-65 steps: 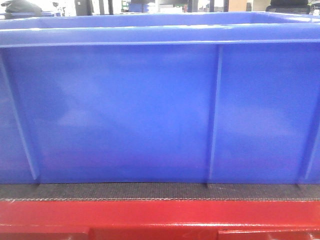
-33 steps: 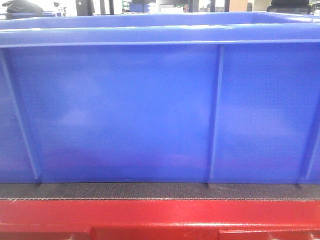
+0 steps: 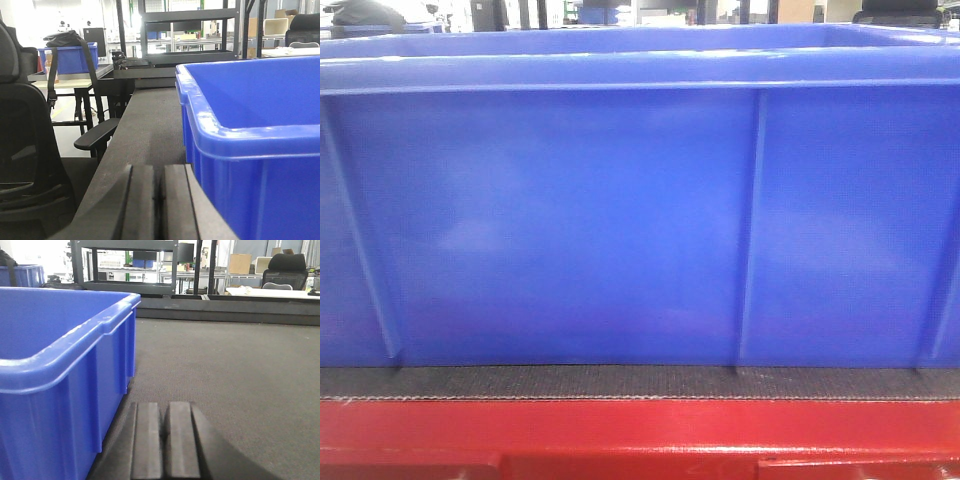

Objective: Move blue bin to conveyor side

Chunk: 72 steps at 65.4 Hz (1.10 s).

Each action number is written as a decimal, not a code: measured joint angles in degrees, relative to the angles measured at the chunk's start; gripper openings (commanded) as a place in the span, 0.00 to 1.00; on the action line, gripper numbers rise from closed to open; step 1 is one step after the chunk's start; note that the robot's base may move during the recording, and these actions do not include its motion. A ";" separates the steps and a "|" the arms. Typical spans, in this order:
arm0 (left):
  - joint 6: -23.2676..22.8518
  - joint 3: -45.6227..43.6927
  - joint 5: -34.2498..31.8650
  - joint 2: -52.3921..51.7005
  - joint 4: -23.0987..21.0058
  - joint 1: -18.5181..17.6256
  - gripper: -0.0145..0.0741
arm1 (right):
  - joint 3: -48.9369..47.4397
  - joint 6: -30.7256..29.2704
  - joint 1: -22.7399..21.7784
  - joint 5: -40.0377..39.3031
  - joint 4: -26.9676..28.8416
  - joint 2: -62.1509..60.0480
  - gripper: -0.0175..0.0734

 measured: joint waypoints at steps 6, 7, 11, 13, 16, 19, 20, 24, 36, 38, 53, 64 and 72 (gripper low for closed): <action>0.00 0.00 -0.10 0.00 0.00 0.00 0.17 | 0.00 0.00 0.00 0.00 0.00 0.00 0.10; 0.00 0.00 -0.10 0.00 0.00 0.00 0.17 | 0.00 0.00 0.00 0.00 0.00 0.00 0.10; 0.00 0.00 -0.10 0.00 -0.85 0.00 0.17 | 0.00 0.00 0.00 0.00 0.00 0.00 0.10; 0.00 0.00 -0.10 0.00 -1.40 0.00 0.17 | 0.00 0.00 0.00 0.00 0.00 0.00 0.10; 0.00 0.00 -0.10 0.00 -2.23 0.00 0.17 | 0.00 0.00 0.00 0.00 0.00 0.00 0.10; 0.00 0.00 -0.10 0.00 -2.62 0.00 0.17 | 0.00 0.00 0.00 0.00 0.00 0.00 0.10; 0.00 0.00 -0.10 0.00 -2.73 0.00 0.17 | 0.00 0.00 0.00 0.00 0.00 0.00 0.10; 0.00 0.00 -0.10 0.00 -2.85 0.00 0.17 | 0.00 0.00 0.00 0.00 0.00 0.00 0.10; 0.00 0.00 -0.10 0.00 -3.01 0.00 0.17 | 0.00 0.00 0.00 0.00 0.00 0.00 0.10; 0.00 0.00 -0.10 0.00 -3.11 0.00 0.17 | 0.00 0.00 0.00 0.00 0.00 0.00 0.10; 0.00 0.00 -0.10 0.00 -3.11 0.00 0.17 | 0.00 0.00 0.00 0.00 0.00 0.00 0.10; 0.00 0.00 -0.10 0.00 -3.11 0.00 0.17 | 0.00 -0.05 0.00 0.00 0.00 0.00 0.10; 0.00 0.00 -0.10 0.00 -3.11 0.00 0.17 | 0.00 -0.05 0.00 0.00 0.00 0.00 0.10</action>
